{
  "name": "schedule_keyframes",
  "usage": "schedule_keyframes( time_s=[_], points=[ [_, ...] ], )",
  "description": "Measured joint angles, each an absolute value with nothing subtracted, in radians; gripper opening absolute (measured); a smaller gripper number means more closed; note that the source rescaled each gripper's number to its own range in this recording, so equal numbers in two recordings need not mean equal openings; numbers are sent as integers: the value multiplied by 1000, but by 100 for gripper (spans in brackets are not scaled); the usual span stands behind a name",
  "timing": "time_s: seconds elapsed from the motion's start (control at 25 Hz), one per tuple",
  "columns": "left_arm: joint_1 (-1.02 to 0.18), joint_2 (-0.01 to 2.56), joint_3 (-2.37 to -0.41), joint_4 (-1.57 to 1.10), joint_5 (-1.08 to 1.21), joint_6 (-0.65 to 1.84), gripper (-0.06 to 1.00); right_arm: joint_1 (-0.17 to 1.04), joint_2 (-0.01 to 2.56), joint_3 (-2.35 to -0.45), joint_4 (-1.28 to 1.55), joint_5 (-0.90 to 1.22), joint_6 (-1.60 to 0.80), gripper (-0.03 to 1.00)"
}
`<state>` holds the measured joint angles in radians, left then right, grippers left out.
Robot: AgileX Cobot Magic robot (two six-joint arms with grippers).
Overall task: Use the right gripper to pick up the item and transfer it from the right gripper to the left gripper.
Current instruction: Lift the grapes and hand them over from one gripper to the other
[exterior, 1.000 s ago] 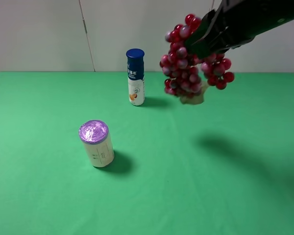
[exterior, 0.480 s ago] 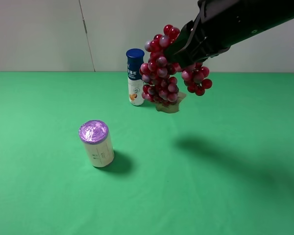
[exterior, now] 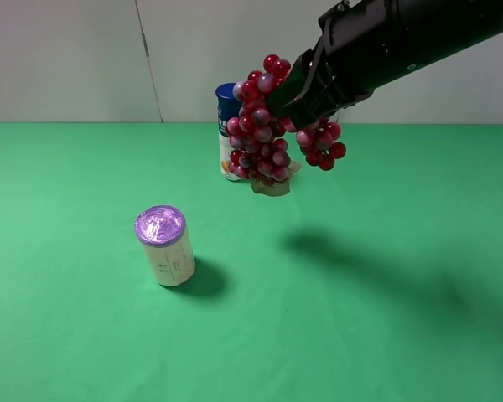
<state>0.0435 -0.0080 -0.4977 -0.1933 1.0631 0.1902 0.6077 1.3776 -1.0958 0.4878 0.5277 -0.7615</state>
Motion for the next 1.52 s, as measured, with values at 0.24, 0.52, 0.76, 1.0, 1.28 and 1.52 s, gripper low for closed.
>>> schedule_keyframes(
  time_s=[0.24, 0.52, 0.76, 1.0, 1.28, 1.52],
  points=[
    [44, 7, -509, -294, 973, 290, 85, 608, 1427, -1121, 556, 532, -835, 1],
    [40, 250, -511, -534, 803, 642, 85, 608, 1455, -1223, 563, 568, -863, 1],
    [25, 483, -511, -867, 675, 1140, 85, 608, 1455, -1263, 555, 616, -883, 1],
    [25, 718, -511, -1264, 696, 1733, 85, 608, 1455, -1263, 541, 624, -893, 0],
    [25, 943, -511, -1516, 856, 2071, 85, 608, 1455, -1263, 539, 627, -919, 0],
    [25, 1059, -541, -1529, 904, 2140, 85, 608, 1455, -1263, 539, 646, -920, 0]
  ],
)
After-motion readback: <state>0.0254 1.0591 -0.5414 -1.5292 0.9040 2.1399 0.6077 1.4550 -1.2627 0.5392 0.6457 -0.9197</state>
